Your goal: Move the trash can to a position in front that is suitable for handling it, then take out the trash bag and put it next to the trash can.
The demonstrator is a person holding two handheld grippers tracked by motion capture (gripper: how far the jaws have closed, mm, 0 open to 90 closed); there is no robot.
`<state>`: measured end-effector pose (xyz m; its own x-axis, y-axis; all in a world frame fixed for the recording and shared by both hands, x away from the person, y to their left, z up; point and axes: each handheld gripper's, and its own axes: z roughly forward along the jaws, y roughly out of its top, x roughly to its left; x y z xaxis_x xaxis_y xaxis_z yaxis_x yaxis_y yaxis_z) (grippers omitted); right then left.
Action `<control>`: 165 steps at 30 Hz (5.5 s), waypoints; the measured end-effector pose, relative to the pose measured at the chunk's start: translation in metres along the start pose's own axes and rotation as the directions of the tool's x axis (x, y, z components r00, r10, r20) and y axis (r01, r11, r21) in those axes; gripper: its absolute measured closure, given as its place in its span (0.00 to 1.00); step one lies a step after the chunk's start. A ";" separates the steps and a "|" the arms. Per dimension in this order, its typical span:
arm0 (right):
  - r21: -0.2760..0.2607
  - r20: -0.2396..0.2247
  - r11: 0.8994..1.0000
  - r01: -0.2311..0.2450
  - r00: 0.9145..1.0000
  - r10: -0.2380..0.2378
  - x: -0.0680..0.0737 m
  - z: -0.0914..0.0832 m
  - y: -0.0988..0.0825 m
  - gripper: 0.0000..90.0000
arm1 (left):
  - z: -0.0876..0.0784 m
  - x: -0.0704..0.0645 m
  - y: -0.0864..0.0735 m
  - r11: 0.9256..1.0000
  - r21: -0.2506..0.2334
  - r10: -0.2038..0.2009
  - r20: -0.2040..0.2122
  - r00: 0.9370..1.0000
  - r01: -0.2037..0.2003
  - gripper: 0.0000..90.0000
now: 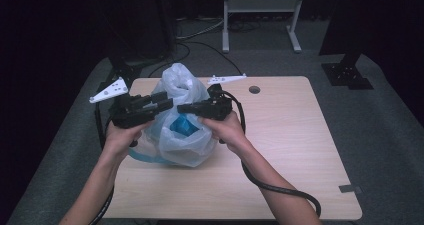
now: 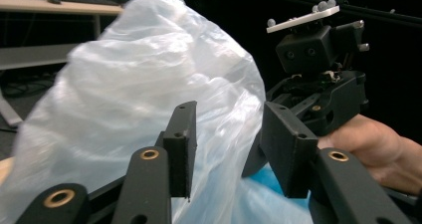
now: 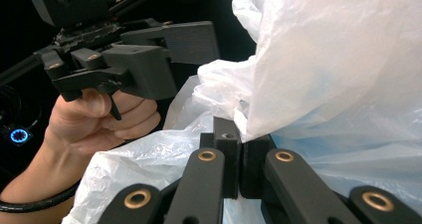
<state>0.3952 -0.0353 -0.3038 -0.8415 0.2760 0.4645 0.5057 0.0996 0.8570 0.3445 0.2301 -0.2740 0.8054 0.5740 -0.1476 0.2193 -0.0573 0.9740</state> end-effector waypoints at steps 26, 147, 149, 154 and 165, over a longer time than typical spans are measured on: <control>-0.139 0.031 0.990 -0.017 0.999 0.021 -0.006 -0.055 0.029 0.99 | -0.046 0.003 -0.020 0.998 -0.064 -0.002 -0.090 0.996 -0.003 0.21; -0.307 0.273 0.937 -0.165 0.928 0.252 -0.104 -0.176 -0.030 0.98 | -0.066 -0.014 -0.072 0.995 -0.096 0.023 -0.071 0.997 -0.030 0.11; -0.298 0.267 0.940 -0.167 0.931 0.250 -0.105 -0.170 -0.033 0.98 | -0.066 -0.014 -0.073 0.995 -0.097 0.022 -0.070 0.997 -0.029 0.10; -0.283 0.255 0.943 -0.174 0.934 0.249 -0.108 -0.158 -0.041 0.98 | -0.065 -0.015 -0.073 0.995 -0.091 0.024 -0.067 0.997 -0.030 0.10; -0.237 0.232 0.951 -0.200 0.939 0.255 -0.115 -0.130 -0.058 0.98 | -0.063 -0.014 -0.074 0.996 -0.085 0.022 -0.063 0.998 -0.028 0.10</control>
<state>0.4383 -0.1971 -0.3780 -0.6167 0.5062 0.6029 0.6037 -0.1875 0.7749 0.2821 0.2776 -0.3332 0.7737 0.6231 -0.1147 0.1495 -0.0036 0.9888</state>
